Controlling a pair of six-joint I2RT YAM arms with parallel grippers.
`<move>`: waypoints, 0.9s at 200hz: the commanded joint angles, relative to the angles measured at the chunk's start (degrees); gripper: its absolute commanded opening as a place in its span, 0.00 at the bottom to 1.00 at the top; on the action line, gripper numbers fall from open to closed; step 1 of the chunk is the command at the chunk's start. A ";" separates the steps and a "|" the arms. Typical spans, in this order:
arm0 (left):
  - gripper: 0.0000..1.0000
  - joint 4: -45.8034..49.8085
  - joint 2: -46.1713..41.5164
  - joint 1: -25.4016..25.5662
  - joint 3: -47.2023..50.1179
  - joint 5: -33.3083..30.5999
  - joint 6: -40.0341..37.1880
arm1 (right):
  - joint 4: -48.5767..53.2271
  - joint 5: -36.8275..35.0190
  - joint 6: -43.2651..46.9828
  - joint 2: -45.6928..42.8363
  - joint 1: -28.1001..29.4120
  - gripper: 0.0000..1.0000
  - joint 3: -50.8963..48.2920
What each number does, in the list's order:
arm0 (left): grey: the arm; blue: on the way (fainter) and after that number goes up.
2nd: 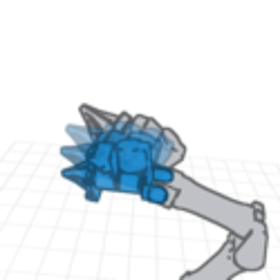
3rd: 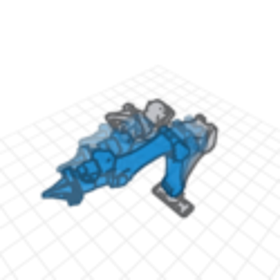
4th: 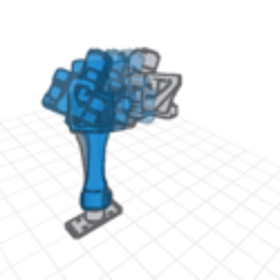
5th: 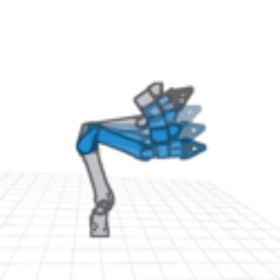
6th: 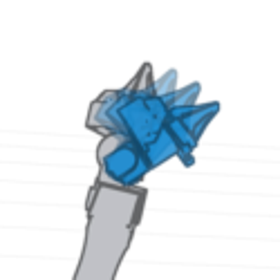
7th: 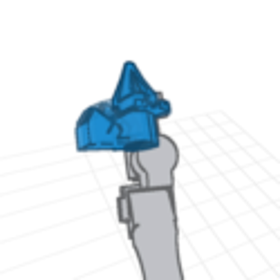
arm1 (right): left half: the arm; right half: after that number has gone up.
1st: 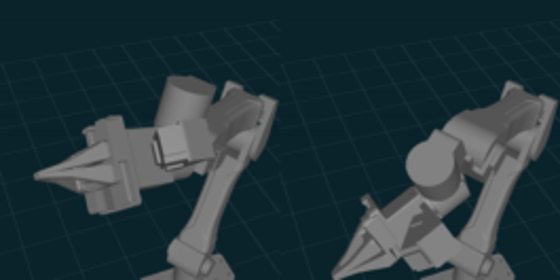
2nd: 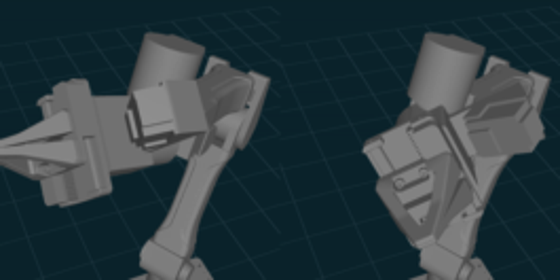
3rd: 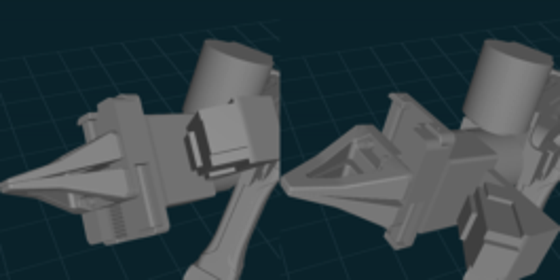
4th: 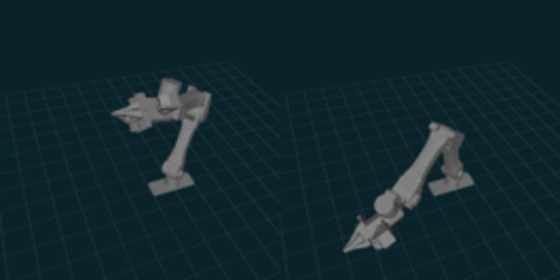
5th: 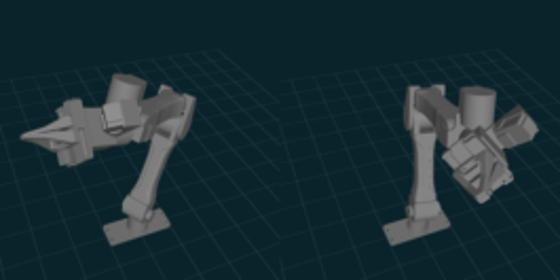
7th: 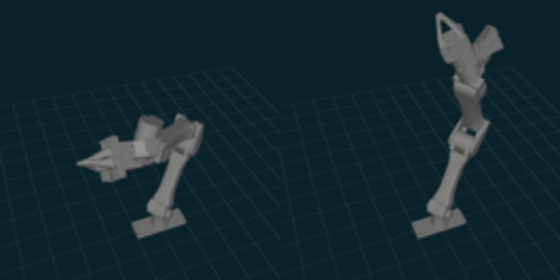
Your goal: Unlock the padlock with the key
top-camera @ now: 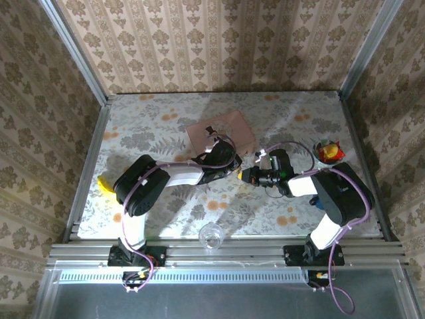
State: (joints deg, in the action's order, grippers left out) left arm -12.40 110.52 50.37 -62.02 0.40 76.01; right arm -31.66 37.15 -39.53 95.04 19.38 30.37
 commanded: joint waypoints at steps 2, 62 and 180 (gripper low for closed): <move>0.00 5.21 1.33 3.38 1.71 12.52 4.37 | -0.13 -6.26 3.79 -3.64 -0.03 0.00 4.18; 0.00 4.28 1.43 3.08 2.69 12.25 5.60 | 2.74 -7.59 4.02 -4.35 -0.83 0.06 4.53; 0.00 4.27 1.51 3.12 2.35 12.08 5.48 | 8.08 -3.59 4.67 -2.91 -3.11 0.01 6.95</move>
State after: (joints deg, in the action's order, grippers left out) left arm -13.39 110.50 50.72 -61.84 1.15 76.97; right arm -19.51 35.31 -34.85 91.96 17.74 34.89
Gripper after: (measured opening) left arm 0.285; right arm 0.066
